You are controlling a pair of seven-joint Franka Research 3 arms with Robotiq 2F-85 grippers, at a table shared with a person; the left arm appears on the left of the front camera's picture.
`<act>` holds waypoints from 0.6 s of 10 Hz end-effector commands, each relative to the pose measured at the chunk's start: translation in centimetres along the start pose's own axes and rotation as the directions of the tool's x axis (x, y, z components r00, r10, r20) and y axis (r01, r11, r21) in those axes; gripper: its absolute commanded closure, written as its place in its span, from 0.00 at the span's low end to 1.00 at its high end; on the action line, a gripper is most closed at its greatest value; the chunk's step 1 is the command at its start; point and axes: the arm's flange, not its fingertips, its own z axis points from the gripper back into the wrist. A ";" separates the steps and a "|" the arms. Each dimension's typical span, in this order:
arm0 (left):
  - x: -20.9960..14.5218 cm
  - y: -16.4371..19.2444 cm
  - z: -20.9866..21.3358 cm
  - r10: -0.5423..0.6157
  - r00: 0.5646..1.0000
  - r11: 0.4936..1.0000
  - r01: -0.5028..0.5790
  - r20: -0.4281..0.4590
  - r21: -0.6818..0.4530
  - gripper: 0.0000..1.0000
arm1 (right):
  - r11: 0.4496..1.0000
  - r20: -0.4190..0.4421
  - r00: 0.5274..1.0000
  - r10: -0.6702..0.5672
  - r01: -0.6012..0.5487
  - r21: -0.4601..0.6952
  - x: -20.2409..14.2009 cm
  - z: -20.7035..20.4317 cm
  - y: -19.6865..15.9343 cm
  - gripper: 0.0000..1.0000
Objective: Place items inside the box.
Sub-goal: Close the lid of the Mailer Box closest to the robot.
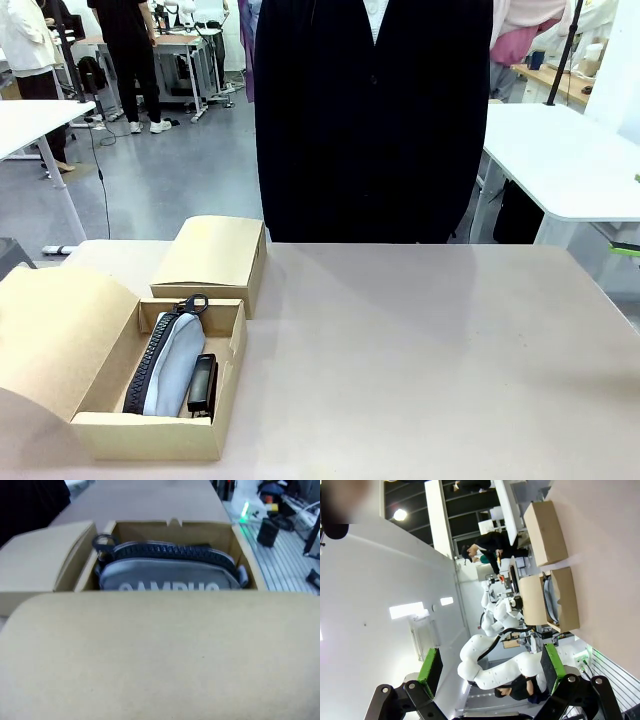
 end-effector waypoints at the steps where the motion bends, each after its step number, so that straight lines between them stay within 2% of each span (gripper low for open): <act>1: 2.4 -2.2 -1.9 -0.061 0.998 0.997 0.059 0.032 0.056 0.00 | 1.000 -0.002 1.000 -0.018 0.018 0.010 -0.2 0.0 0.5 0.00; 4: 6.1 -3.2 -3.7 -0.141 0.990 0.987 0.142 -0.021 0.077 0.00 | 1.000 -0.002 1.000 -0.018 0.018 0.010 -0.2 0.0 0.5 0.00; 6: 8.2 -3.8 -4.0 -0.138 0.990 0.986 0.138 0.000 0.089 0.00 | 1.000 -0.002 1.000 -0.018 0.018 0.010 -0.2 0.0 0.5 0.00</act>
